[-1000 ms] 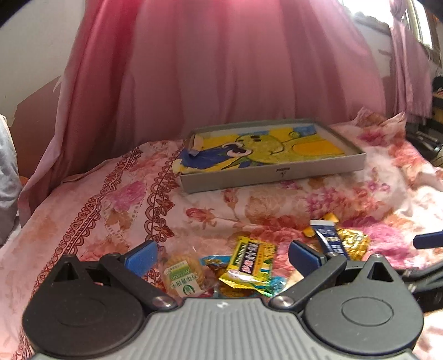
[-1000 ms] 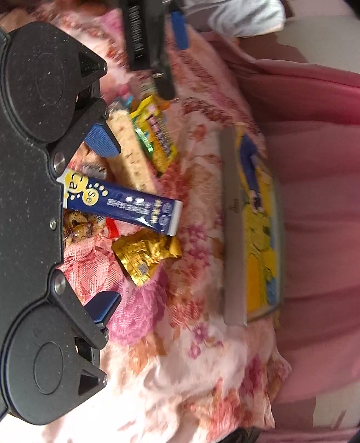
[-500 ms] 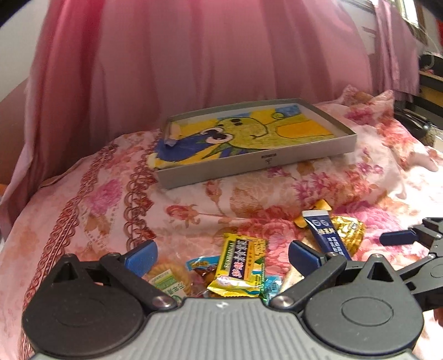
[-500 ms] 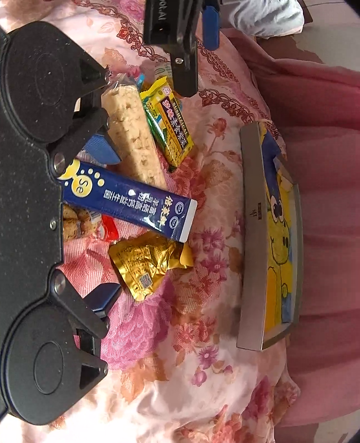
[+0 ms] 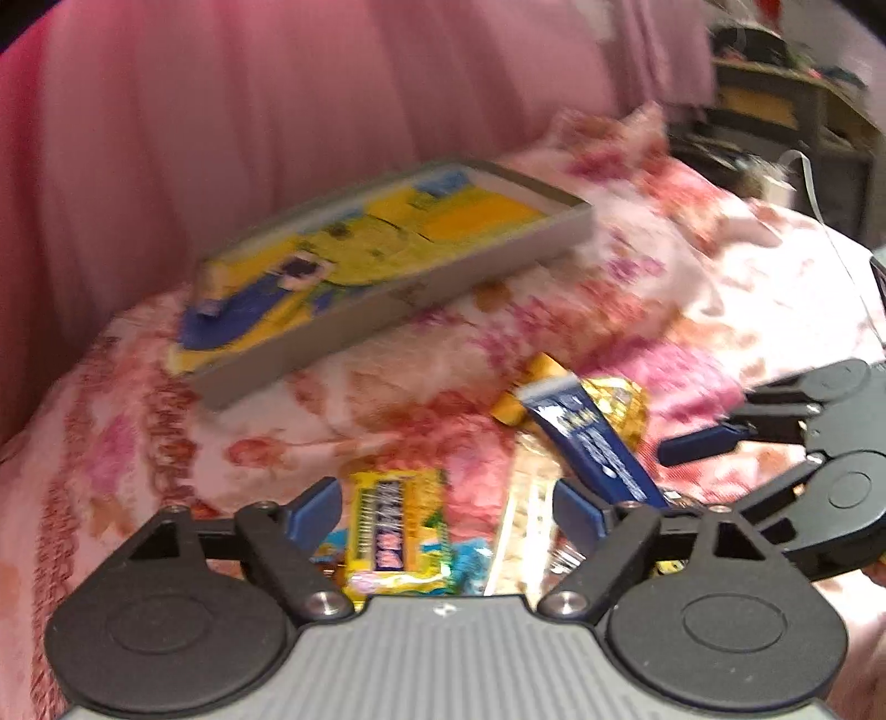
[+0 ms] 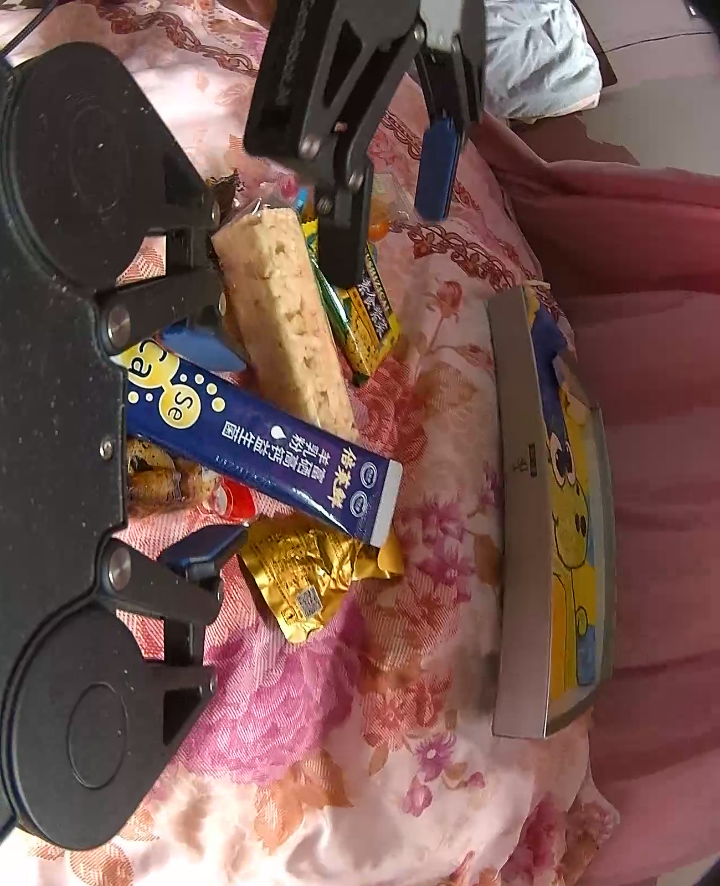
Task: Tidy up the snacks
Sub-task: 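Lower the right tool onto the blue stick while the left tool approaches the cream bar, then close the right tool on the blue stick while the left tool grasps the cream bar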
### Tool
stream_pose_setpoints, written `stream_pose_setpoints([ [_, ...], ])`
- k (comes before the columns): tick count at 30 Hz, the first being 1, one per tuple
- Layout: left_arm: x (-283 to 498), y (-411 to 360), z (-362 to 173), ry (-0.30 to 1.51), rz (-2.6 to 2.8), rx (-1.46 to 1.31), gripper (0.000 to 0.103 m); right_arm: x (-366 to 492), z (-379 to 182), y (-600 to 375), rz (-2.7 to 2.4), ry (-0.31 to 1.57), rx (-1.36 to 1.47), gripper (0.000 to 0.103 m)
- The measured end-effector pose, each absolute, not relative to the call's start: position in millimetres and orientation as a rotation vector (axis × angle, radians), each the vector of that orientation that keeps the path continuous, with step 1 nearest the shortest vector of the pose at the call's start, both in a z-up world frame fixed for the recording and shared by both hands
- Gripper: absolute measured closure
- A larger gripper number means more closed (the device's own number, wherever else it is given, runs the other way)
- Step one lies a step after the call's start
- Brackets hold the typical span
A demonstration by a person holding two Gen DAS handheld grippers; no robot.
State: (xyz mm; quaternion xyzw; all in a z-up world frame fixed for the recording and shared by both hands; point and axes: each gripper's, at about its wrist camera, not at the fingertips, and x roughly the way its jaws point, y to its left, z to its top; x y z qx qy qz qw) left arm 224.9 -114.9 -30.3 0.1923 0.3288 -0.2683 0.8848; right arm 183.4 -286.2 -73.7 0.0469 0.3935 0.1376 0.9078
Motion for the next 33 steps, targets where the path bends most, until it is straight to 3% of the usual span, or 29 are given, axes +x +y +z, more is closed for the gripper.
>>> stream_pose_setpoints([
  [6,237,-125,-44,0.792,-0.656,0.459,0.037,184,-77,-285,0.302,0.825,0.114,0.052],
  [8,238,-129,-48,0.820,-0.682,0.475,0.039,184,-76,-286,0.299,0.815,0.124,0.063],
  [10,237,-134,-53,0.832,-0.689,0.511,0.044,185,-75,-287,0.278,0.809,0.116,0.067],
  [17,238,-153,-69,0.884,-0.672,0.590,0.067,188,-79,-291,0.278,0.817,0.142,0.071],
  [33,241,-161,-79,0.904,-0.501,0.545,0.072,188,-71,-276,0.223,0.748,0.032,0.081],
])
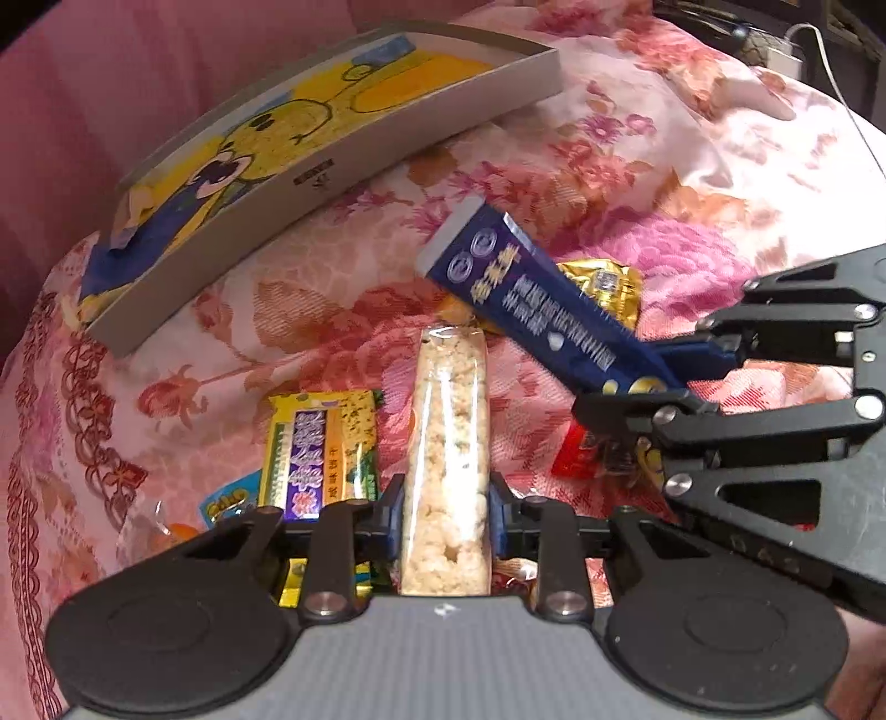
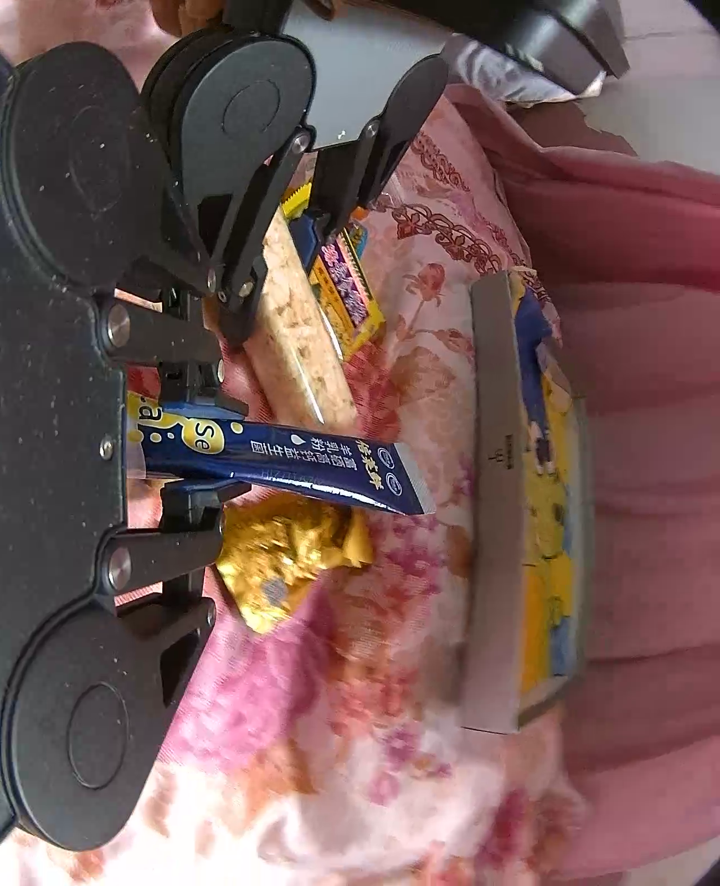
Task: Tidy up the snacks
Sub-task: 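Close the right tool on the blue stick while the left tool grasps the cream bar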
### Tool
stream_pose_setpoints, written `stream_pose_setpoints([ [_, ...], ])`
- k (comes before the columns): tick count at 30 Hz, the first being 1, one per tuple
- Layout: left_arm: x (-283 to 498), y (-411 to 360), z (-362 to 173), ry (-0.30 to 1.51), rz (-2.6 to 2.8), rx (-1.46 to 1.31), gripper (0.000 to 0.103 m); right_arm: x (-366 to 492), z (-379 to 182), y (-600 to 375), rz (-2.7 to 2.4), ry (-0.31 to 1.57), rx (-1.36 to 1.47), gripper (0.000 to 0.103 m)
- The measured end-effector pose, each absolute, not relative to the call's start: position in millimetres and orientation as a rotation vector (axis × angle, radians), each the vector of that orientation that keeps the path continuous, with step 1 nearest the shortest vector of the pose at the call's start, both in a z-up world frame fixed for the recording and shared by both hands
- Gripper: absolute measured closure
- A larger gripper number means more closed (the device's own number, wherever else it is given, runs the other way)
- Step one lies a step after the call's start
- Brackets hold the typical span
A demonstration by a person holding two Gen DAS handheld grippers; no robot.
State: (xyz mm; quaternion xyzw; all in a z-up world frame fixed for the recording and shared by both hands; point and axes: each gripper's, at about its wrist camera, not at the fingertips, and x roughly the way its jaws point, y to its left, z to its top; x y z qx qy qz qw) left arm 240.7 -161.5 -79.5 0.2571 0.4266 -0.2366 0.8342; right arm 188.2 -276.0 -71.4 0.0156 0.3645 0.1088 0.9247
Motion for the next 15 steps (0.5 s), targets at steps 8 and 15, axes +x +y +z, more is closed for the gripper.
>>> stream_pose_setpoints([
  [8,230,-154,-67,0.847,-0.437,0.475,0.073,182,-63,-280,0.174,0.662,-0.022,0.082],
  [15,221,-149,-44,0.750,-0.402,0.396,0.073,188,-51,-287,0.149,0.535,-0.028,0.082],
])
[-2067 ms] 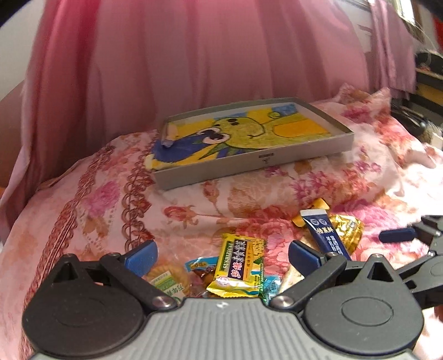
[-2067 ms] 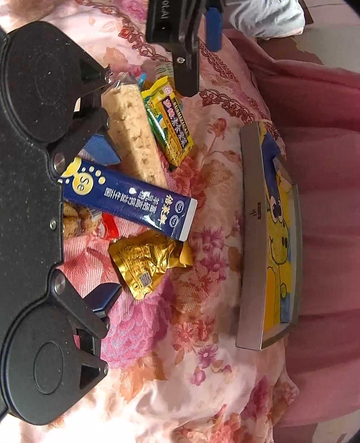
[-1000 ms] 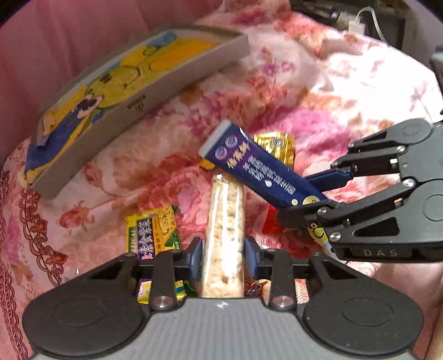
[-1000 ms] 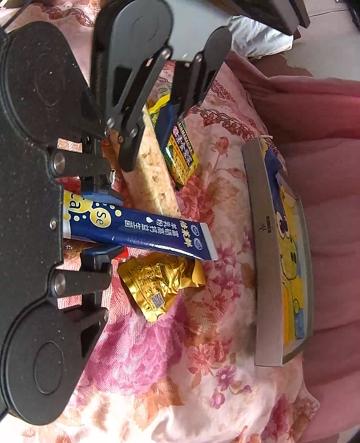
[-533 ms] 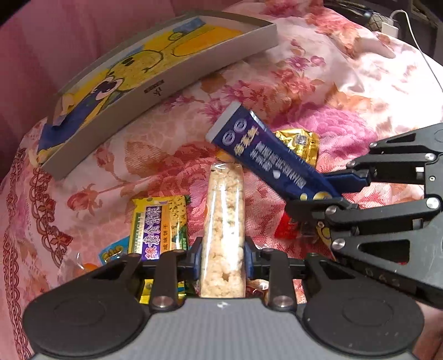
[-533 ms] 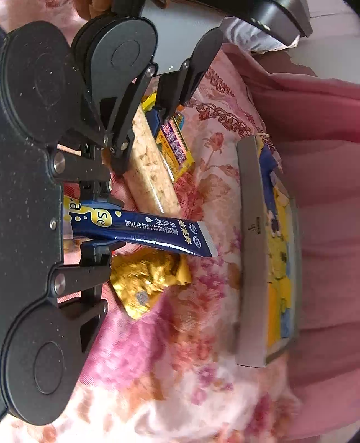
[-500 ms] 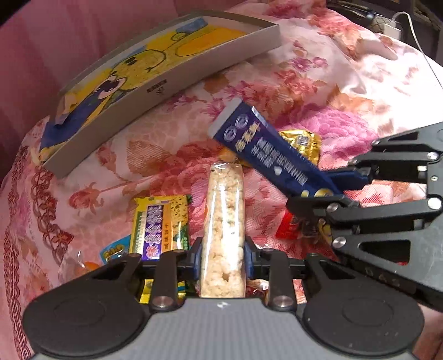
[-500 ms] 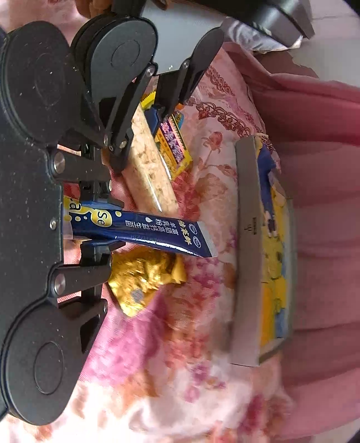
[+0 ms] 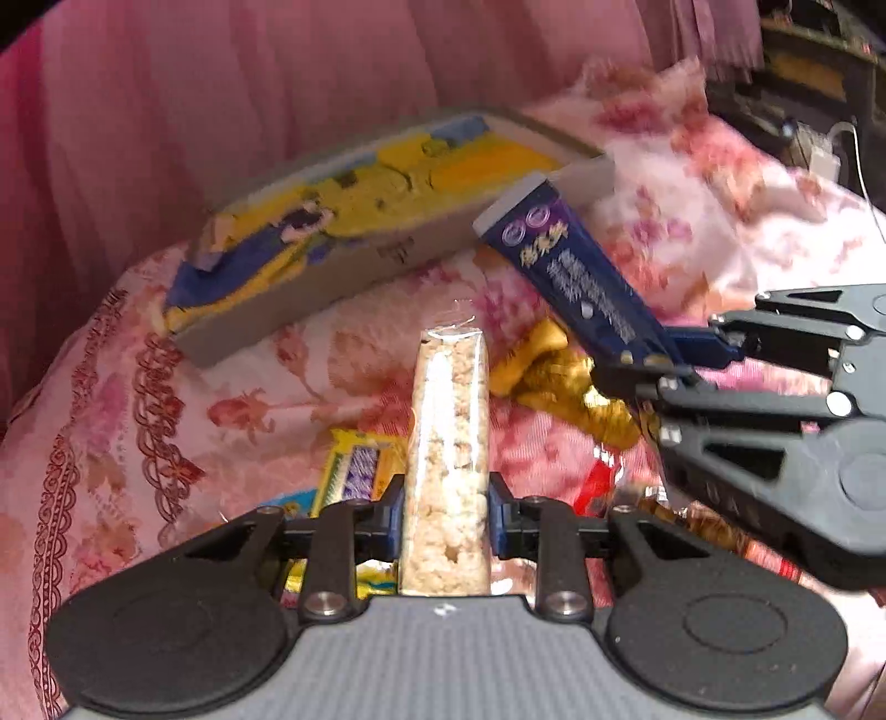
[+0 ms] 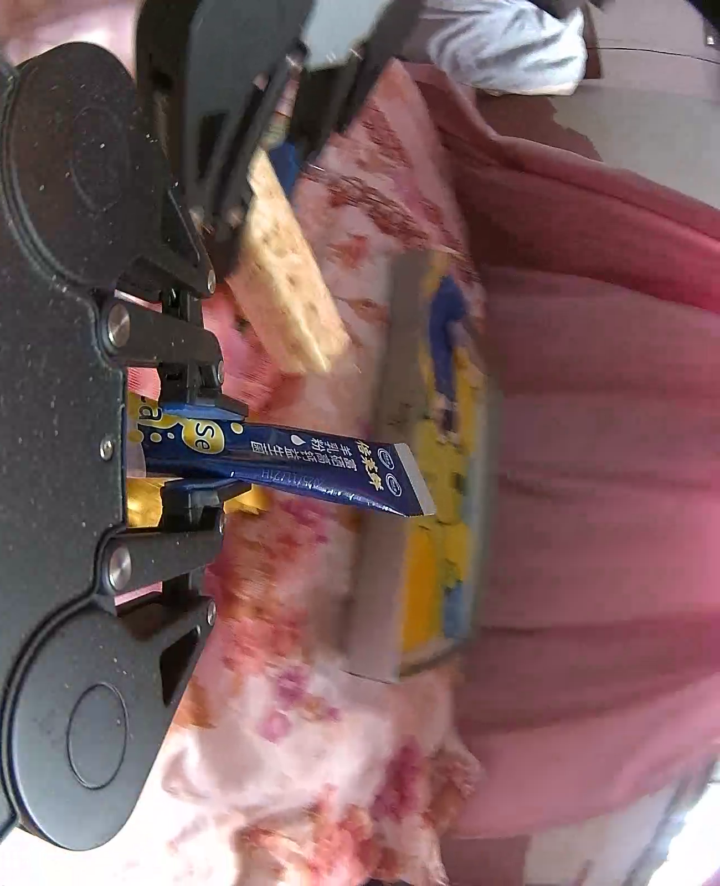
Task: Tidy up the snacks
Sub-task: 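Close the right tool on the blue stick while the left tool grasps the cream bar, then carry both snacks into the grey tray and open both tools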
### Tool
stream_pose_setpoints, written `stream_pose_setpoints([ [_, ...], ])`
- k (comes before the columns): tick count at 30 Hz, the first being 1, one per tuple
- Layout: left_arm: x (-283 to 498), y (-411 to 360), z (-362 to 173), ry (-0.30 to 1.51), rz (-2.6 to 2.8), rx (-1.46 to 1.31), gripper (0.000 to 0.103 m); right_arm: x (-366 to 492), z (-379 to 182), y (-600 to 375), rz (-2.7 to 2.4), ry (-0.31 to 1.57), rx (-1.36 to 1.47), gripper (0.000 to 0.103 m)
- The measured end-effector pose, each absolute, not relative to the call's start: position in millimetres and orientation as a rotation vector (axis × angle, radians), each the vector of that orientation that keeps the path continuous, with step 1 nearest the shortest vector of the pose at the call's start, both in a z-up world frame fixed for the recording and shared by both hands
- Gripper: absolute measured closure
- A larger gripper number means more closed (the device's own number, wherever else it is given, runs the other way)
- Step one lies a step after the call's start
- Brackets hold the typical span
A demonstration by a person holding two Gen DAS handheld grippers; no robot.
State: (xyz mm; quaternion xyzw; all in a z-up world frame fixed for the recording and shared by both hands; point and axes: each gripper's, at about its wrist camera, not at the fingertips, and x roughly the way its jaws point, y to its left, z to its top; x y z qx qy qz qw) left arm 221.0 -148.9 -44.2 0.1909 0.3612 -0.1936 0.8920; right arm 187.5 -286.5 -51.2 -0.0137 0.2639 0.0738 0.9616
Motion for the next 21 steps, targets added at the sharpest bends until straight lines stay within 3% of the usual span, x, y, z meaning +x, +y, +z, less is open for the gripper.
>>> stream_pose_setpoints([
  [16,304,-143,24,0.496,-0.249,0.174,0.072,274,-6,-326,0.103,0.176,0.153,0.082],
  [17,313,-145,27,0.560,-0.207,0.143,0.072,281,-3,-328,0.100,0.161,0.158,0.082],
  [21,352,-159,32,0.525,-0.185,0.074,0.072,311,-2,-339,0.091,0.139,0.193,0.082],
])
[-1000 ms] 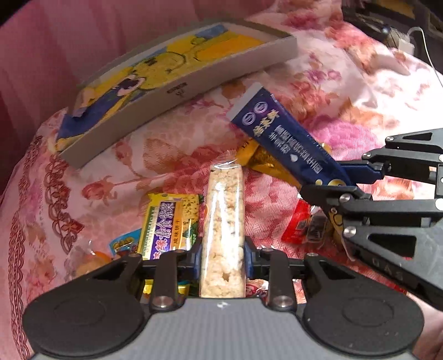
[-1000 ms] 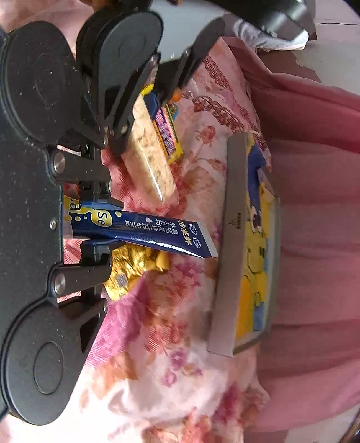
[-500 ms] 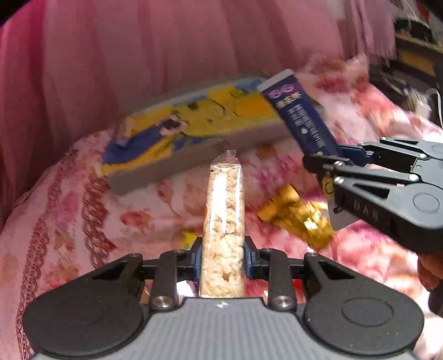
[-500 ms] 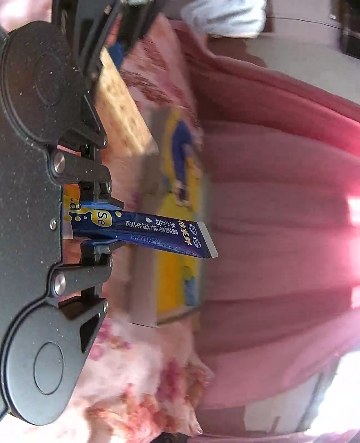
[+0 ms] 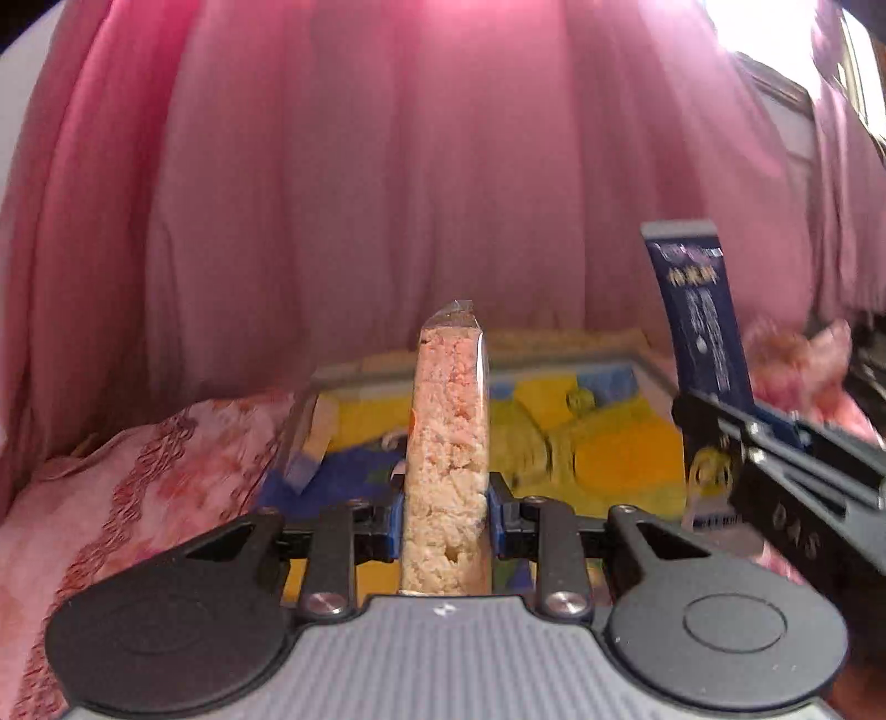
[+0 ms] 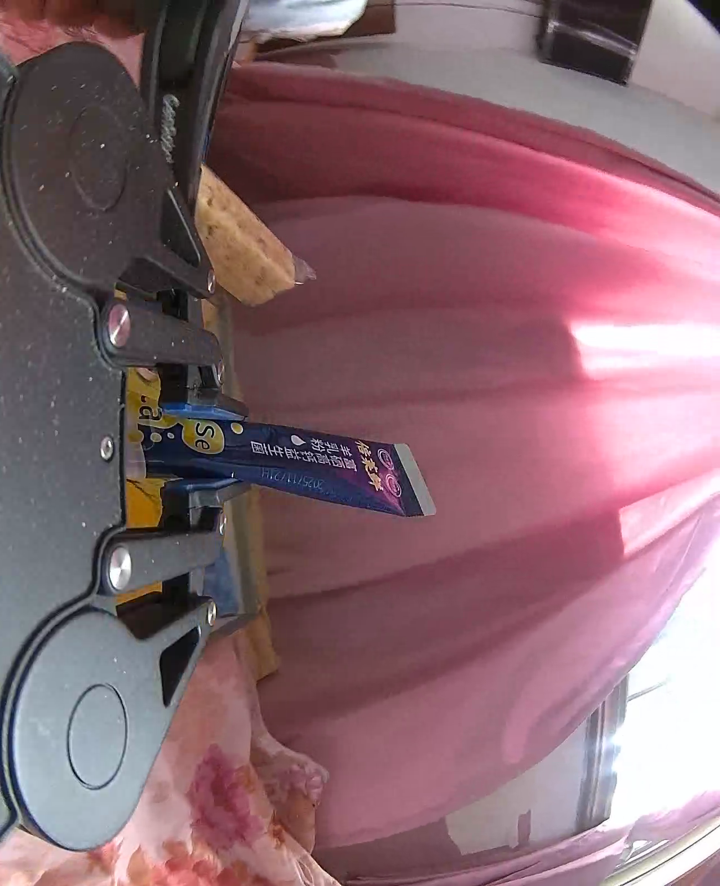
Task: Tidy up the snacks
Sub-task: 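Carry both snacks into the grey tray and open both tools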
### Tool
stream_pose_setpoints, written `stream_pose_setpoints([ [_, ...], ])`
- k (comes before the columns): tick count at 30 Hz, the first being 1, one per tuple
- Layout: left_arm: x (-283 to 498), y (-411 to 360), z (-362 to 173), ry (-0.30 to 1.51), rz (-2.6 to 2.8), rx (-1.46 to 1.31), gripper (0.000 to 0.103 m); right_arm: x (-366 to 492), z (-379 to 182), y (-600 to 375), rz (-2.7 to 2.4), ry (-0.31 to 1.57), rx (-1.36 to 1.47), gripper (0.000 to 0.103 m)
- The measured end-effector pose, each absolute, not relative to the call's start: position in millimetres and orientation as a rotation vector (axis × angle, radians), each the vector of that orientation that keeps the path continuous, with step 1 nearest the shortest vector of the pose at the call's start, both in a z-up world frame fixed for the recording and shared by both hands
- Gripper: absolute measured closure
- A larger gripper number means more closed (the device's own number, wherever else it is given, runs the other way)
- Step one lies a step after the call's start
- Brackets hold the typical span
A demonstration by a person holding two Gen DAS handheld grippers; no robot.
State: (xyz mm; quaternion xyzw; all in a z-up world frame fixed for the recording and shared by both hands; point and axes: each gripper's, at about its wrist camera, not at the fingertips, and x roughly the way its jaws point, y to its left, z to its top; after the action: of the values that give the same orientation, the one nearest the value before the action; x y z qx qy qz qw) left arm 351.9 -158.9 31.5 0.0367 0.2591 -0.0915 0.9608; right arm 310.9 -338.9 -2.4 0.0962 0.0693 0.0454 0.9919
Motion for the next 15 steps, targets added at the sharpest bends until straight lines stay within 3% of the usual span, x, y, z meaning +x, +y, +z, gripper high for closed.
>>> stream_pose_setpoints([
  [7,402,-176,20,0.511,-0.155,0.047,0.072,347,-17,-364,-0.001,0.150,0.251,0.082],
  [15,436,-191,-16,0.670,-0.184,0.052,0.072,377,-38,-382,-0.013,0.305,0.313,0.081],
])
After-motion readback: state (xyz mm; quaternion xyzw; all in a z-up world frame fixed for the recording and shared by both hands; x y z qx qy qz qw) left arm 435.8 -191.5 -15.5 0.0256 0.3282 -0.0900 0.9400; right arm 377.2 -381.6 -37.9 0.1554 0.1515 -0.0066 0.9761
